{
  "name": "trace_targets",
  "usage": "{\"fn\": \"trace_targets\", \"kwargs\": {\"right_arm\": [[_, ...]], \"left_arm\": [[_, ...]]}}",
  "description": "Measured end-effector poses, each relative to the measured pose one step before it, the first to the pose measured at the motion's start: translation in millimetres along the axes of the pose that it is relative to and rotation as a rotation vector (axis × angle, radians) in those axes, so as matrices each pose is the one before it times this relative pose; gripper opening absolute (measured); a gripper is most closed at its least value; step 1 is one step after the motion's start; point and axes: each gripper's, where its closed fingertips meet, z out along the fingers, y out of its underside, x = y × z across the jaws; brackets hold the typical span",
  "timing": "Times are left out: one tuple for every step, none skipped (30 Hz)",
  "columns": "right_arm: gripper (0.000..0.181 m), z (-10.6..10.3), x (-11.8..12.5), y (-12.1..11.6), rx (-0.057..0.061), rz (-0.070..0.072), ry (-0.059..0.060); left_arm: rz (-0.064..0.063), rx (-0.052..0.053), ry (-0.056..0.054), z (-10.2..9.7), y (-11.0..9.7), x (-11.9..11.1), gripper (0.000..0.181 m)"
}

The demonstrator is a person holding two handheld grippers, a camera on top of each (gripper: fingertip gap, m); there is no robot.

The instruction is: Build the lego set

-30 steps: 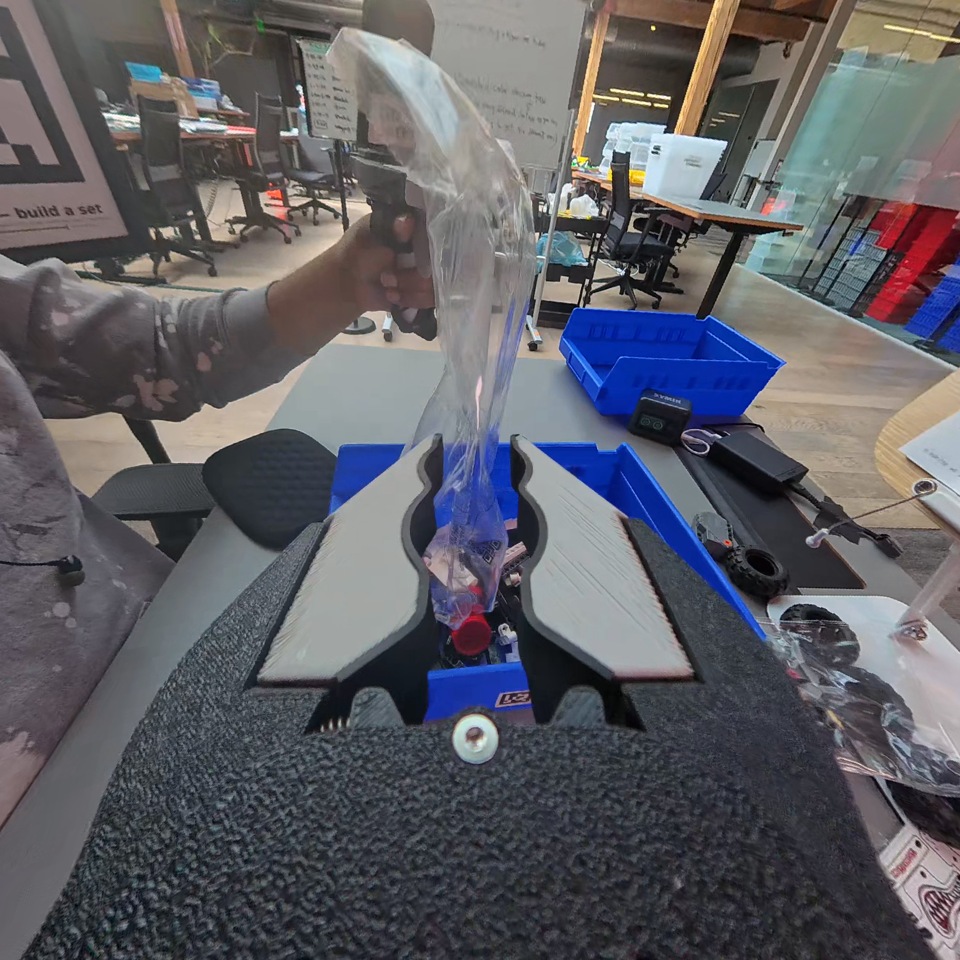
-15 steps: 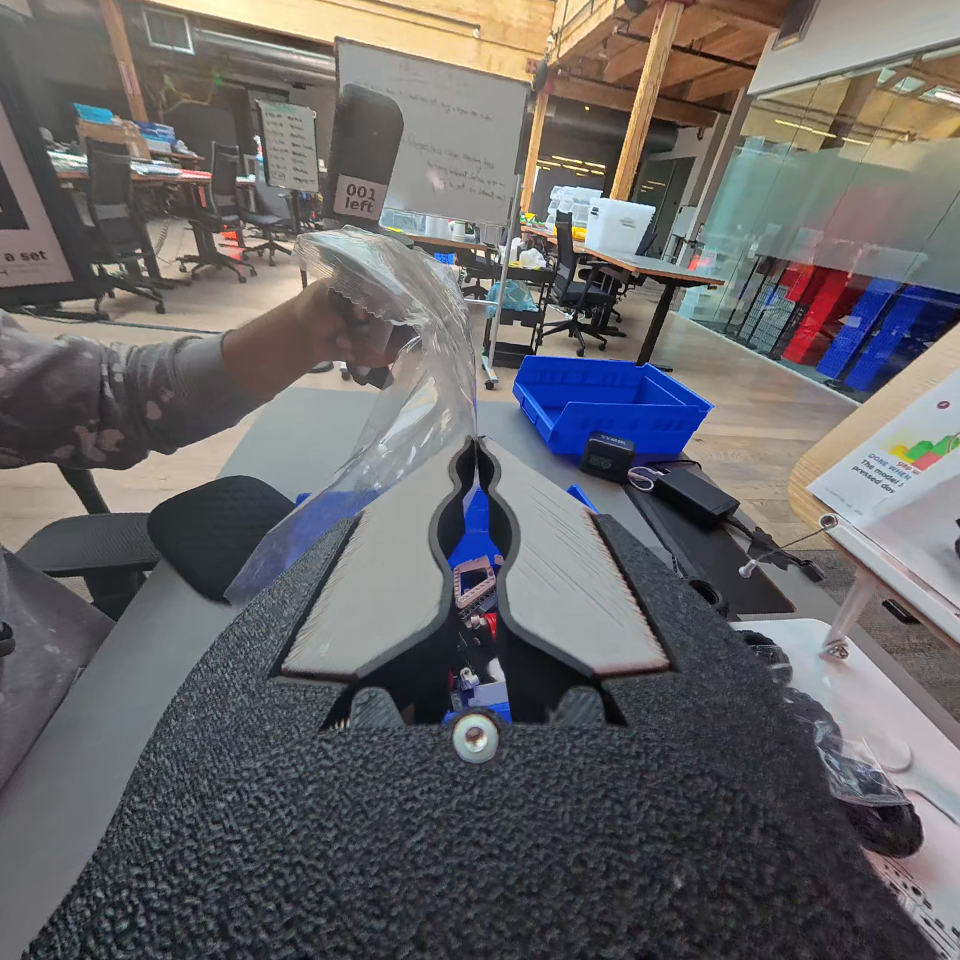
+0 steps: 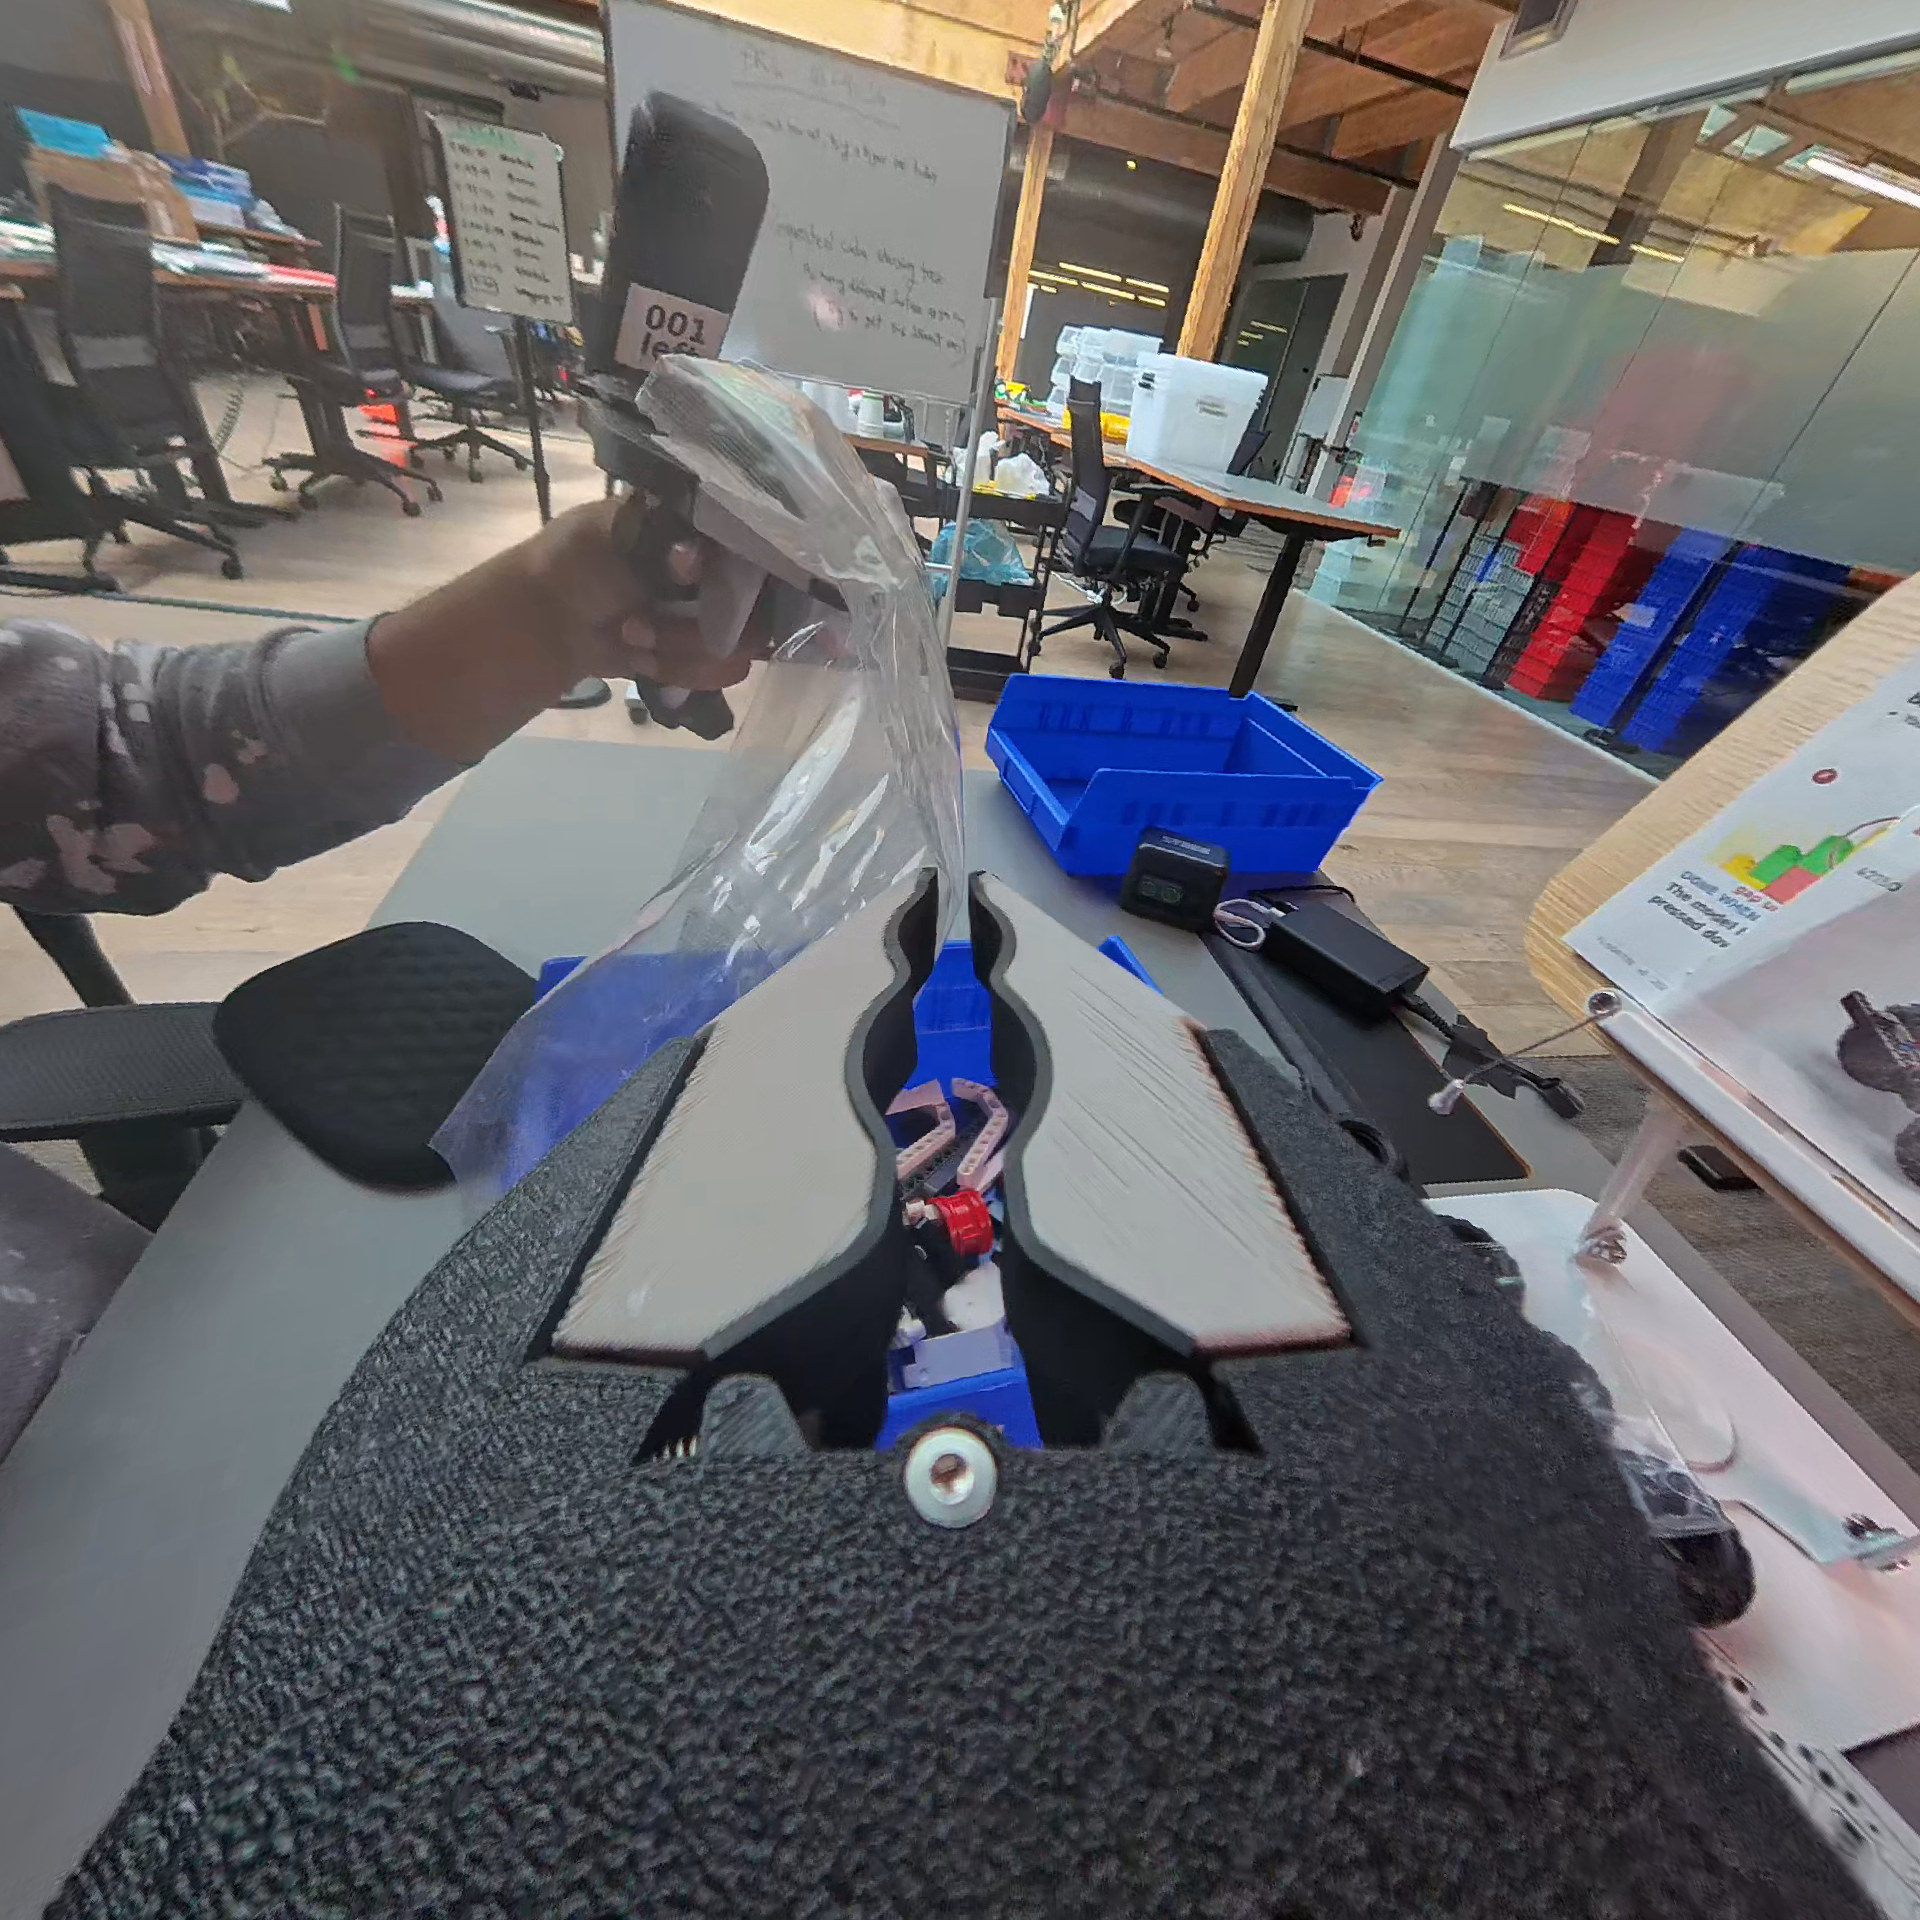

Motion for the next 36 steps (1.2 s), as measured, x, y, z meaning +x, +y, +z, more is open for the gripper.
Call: {"fn": "trace_targets", "kwargs": {"right_arm": [[0.020,2.66,1.38,-0.84,-0.0147,-0.0412,0.0361],[0.034,3.68,-1.73,-1.78,-0.0143,-0.0442,0.0229],[0.041,3.79,-2.30,-3.54,-0.0058,-0.0441,0.0207],[0.039,2.91,-1.03,-5.67,0.0089,-0.0478,0.0293],[0.024,1.07,1.62,-6.38,0.0147,-0.0511,0.0395],[0.004,-2.15,4.50,-7.85,0.0269,-0.0515,0.0474],[0.002,-4.26,3.28,-8.38,0.0344,-0.0259,0.0145],[0.000,-4.65,1.29,-4.03,0.0108,0.0250,-0.0236],[0.000,-6.39,9.42,-2.90,0.0155,0.0594,0.0218],[0.000,-12.70,16.12,-7.00,0.0524,0.0303,0.0481],[0.000,-15.33,16.27,-6.47,0.0423,0.0610,0.0260],[0.000,-13.45,10.05,-3.23,0.0183,0.0782,-0.0093],[0.000,-8.77,3.18,4.25,-0.0240,0.0388,-0.0135],[0.000,-3.61,-1.17,10.39,-0.0509,-0.0134,-0.0008],[0.000,1.18,-6.24,12.57,-0.0568,-0.0296,-0.0065],[0.000,4.26,-11.12,11.34,-0.0465,-0.0169,-0.0246],[0.000,5.67,-11.81,8.43,-0.0296,-0.0073,-0.0268],[0.006,6.35,-10.77,5.95,-0.0144,-0.0054,-0.0196],[0.022,6.81,-11.03,5.22,-0.0115,0.0016,-0.0258],[0.036,7.54,-11.64,6.60,-0.0237,0.0136,-0.0399],[0.054,8.11,-11.81,7.14,-0.0272,0.0321,-0.0523],[0.067,8.45,-10.39,5.91,-0.0174,0.0454,-0.0529],[0.069,7.65,-9.45,6.21,-0.0147,0.0338,-0.0539],[0.060,6.66,-7.55,8.06,-0.0246,0.0093,-0.0443],[0.030,3.89,-5.70,10.17,-0.0391,-0.0253,-0.0337],[0.017,1.24,-1.51,6.96,-0.0208,-0.0341,-0.0077],[0.000,-2.62,3.07,0.90,0.0132,-0.0191,0.0149],[0.000,-5.08,3.79,-2.22,0.0245,0.0064,0.0064],[0.000,-6.54,3.97,-3.32,0.0209,0.0187,0.0000],[0.000,-6.59,4.36,-3.64,0.0187,0.0005,0.0129],[0.000,-5.40,3.20,-1.32,0.0018,-0.0312,0.0205],[0.000,-3.94,1.99,0.39,-0.0105,-0.0408,0.0218],[0.000,-2.59,0.69,-0.93,-0.0038,-0.0334,0.0194],[0.000,-2.07,0.29,-1.69,-0.0060,-0.0375,0.0204],[0.000,-2.55,0.89,-3.50,-0.0030,-0.0365,0.0275],[0.000,-2.59,0.39,-4.75,0.0004,-0.0280,0.0245]], "left_arm": [[-0.0164,0.0020,0.0058,0.02,0.10,0.05,0.001],[-0.0143,-0.0013,0.0073,1.10,1.03,0.80,0.001],[-0.0086,-0.0073,0.0044,1.89,2.25,1.03,0.001],[-0.0012,-0.0096,0.0019,2.24,2.83,1.03,0.001],[0.0042,-0.0097,-0.0063,1.35,2.70,-0.22,0.001],[0.0071,-0.0055,-0.0076,-0.70,1.96,-1.55,0.001],[-0.0028,0.0076,0.0142,-2.90,-0.33,0.18,0.000],[-0.0231,0.0111,0.0092,-4.09,-0.82,-1.61,0.000],[-0.0126,-0.0007,-0.0394,-6.12,1.47,-9.46,0.000],[-0.0021,0.0040,-0.0370,-8.98,1.86,-10.50,0.000],[-0.0283,0.0241,0.0035,-10.57,-0.47,-5.00,0.000],[-0.0346,0.0265,0.0067,-9.44,-1.41,-2.30,0.000],[-0.0056,0.0131,-0.0070,-6.25,-0.25,-1.13,0.000],[0.0134,0.0077,-0.0084,-2.69,-0.30,0.81,0.000],[0.0132,0.0129,0.0056,-0.01,-1.84,4.10,0.000],[0.0115,0.0183,0.0124,1.58,-3.33,5.47,0.000],[0.0092,0.0192,0.0042,2.22,-3.90,4.24,0.000],[0.0075,0.0183,0.0024,2.52,-3.89,3.70,0.000],[0.0091,0.0156,0.0089,2.66,-3.32,4.47,0.000],[0.0105,0.0129,0.0102,2.88,-2.63,4.58,0.000],[0.0080,0.0090,0.0108,3.04,-1.66,4.40,0.000],[0.0036,0.0032,0.0149,2.92,-0.66,4.59,0.000],[0.0025,0.0030,0.0096,2.15,-0.57,3.11,0.000],[0.0037,0.0054,0.0062,0.60,-0.84,1.93,0.000],[0.0009,0.0040,0.0133,-1.29,-0.86,2.06,0.000],[-0.0042,0.0005,0.0086,-2.50,-0.16,0.85,0.000],[-0.0074,-0.0037,0.0041,-2.83,1.37,0.03,0.000],[-0.0025,-0.0115,0.0073,-2.58,3.22,0.88,0.000],[0.0111,-0.0188,0.0013,-1.48,4.99,0.92,0.000],[0.0143,-0.0189,-0.0010,-0.11,5.19,1.59,0.000],[0.0068,-0.0139,0.0069,0.79,4.09,2.97,0.000],[0.0055,-0.0063,0.0071,0.94,2.46,2.88,0.000],[0.0056,0.0032,0.0045,0.42,0.80,2.07,0.000],[0.0008,0.0103,0.0082,0.27,0.08,1.83,0.000],[-0.0013,0.0107,0.0021,0.15,0.76,0.62,0.000],[0.0022,0.0007,-0.0137,0.07,2.95,-1.89,0.000]]}}
